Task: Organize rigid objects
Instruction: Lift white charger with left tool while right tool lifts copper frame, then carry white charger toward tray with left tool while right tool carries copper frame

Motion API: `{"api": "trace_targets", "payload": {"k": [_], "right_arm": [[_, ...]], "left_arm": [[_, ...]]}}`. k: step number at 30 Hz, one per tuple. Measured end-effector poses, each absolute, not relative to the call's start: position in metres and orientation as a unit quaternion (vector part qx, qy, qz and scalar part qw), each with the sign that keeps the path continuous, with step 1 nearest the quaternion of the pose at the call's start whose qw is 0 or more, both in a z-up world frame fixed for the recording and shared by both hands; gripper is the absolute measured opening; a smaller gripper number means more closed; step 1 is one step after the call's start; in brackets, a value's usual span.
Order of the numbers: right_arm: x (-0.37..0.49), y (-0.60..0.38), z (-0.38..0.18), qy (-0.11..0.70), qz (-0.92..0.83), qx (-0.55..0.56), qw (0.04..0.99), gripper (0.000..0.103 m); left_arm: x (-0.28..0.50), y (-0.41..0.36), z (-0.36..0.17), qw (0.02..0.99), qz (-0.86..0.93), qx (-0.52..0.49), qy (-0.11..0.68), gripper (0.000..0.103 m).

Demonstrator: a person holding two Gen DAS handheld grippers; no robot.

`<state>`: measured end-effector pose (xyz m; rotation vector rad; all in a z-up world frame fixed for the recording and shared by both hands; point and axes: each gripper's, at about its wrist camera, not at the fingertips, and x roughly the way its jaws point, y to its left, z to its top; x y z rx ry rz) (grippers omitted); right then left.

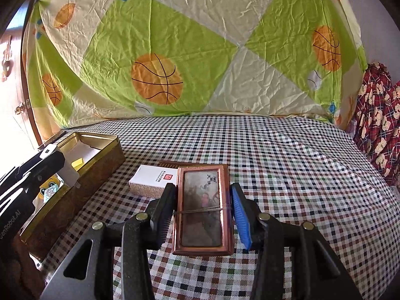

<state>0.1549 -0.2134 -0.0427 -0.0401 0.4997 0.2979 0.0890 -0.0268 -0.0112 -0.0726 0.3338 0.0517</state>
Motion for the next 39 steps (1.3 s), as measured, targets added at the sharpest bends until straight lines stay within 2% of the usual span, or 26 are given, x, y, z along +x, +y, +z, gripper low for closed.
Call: {"api": "trace_targets", "payload": {"k": [39], "right_arm": [[0.127, -0.217, -0.025, 0.159, 0.147, -0.017, 0.976, 0.047]], "left_arm": [[0.081, -0.023, -0.006, 0.988, 0.036, -0.034, 0.143, 0.037]]}}
